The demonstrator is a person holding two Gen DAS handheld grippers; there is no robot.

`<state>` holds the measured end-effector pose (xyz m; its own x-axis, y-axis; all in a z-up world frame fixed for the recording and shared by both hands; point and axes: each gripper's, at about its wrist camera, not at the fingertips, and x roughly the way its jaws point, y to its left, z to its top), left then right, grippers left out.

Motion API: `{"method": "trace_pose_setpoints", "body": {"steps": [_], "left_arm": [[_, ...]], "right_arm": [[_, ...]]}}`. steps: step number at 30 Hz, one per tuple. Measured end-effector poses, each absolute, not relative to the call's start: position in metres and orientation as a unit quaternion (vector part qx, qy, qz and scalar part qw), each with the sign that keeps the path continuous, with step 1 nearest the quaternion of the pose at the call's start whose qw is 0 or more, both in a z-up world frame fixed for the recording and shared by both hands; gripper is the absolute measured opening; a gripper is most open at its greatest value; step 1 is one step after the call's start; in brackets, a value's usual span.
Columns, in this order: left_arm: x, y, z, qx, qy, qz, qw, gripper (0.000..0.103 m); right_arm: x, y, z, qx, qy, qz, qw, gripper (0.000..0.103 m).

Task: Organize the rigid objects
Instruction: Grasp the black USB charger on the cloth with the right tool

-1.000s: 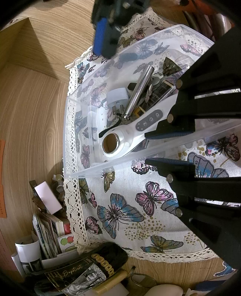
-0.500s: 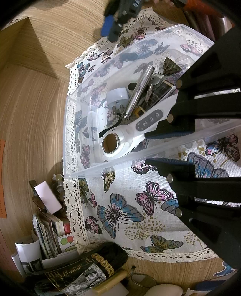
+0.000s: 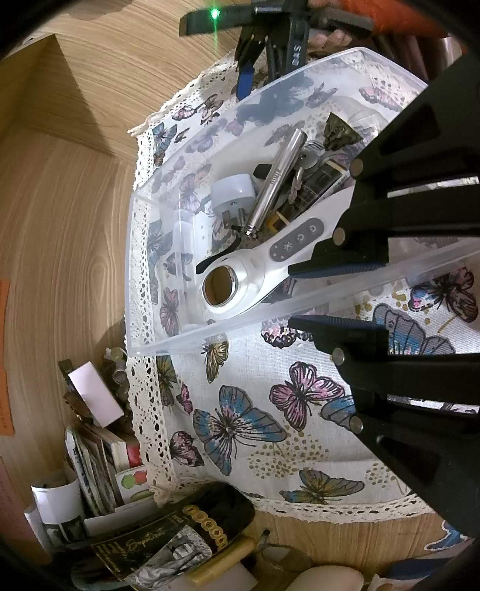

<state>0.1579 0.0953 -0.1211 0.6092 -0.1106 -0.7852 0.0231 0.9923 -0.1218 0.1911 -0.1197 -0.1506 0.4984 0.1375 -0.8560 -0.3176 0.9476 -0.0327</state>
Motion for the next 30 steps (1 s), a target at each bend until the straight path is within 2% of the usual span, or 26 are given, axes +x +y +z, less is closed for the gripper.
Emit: {"method": "trace_pose_setpoints", "body": {"steps": [5,7,8,14,30], "left_arm": [[0.158,0.096,-0.121,-0.049,0.440,-0.037,0.896,0.019],[0.158,0.096,-0.121,-0.050,0.440,-0.037,0.896,0.019],[0.158,0.096,-0.121,-0.050,0.440,-0.038,0.896,0.019],[0.158,0.096,-0.121,-0.049,0.440,-0.037,0.896,0.019],[0.158,0.096,-0.121,-0.048,0.440,-0.038,0.896,0.019]], "right_arm": [[0.202,-0.120,-0.154,-0.096,0.483,0.136,0.860,0.072],[0.202,-0.121,-0.154,-0.096,0.479,0.140,0.861,0.058],[0.203,-0.120,-0.154,-0.097,0.478,0.139,0.862,0.058],[0.200,-0.115,-0.146,-0.099,0.466,0.131,0.870,0.056],[0.174,-0.079,-0.069,-0.081,0.367,0.184,0.908,0.057]]}}
